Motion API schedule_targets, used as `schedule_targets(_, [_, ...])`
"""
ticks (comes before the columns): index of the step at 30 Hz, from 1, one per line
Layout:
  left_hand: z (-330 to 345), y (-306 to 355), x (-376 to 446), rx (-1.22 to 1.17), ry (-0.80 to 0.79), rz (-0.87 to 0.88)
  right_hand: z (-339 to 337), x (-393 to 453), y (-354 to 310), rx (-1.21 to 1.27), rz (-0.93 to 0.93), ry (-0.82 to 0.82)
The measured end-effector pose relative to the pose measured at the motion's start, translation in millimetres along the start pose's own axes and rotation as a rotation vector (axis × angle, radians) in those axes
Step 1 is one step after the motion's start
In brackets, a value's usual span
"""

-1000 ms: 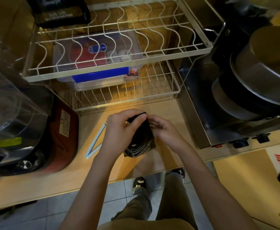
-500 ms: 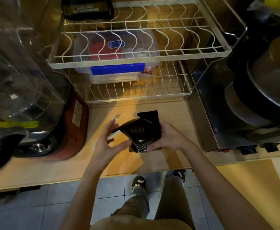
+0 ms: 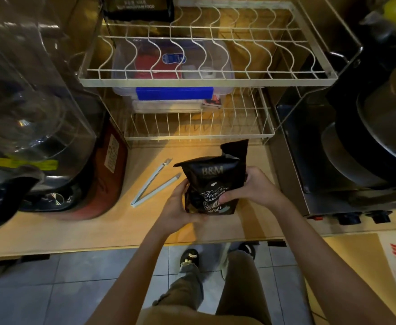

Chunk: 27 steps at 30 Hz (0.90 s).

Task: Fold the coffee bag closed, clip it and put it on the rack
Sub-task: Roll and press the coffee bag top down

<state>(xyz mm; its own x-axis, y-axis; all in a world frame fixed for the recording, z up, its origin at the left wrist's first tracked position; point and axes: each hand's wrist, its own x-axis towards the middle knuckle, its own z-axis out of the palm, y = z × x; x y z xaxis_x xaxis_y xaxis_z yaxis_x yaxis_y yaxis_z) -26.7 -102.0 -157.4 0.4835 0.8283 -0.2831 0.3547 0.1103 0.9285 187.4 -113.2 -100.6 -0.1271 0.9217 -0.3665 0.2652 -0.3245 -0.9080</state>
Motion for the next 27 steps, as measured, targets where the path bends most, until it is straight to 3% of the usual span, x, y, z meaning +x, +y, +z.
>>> schedule_targets(3, [-0.6, 3.5, 5.8, -0.078, -0.061, 0.002, -3.2, -1.9, 1.9, 0.098, -0.022, -0.048])
schedule_targets(8, [-1.1, 3.9, 11.4, 0.068, 0.054, 0.046, -7.2, -7.2, -5.5, 0.079, -0.02, -0.08])
schedule_targets(11, [1.2, 4.0, 10.7, 0.106, 0.142, 0.06, -20.2, -17.6, -27.7, 0.014, -0.011, -0.021])
schedule_targets(16, [8.3, 8.9, 11.4, 0.114, 0.197, 0.056, -38.1, -29.6, -90.2, -0.165, -0.2, 0.116])
schedule_targets(20, [14.5, 17.1, 11.8, 0.137, 0.248, 0.076, -27.9, -30.4, -130.5, -0.576, -0.309, 0.146])
schedule_targets(27, [18.8, 32.9, 17.6, 0.226, 0.274, 0.143, 24.1, -2.5, -146.2, -1.252, -0.352, -0.091])
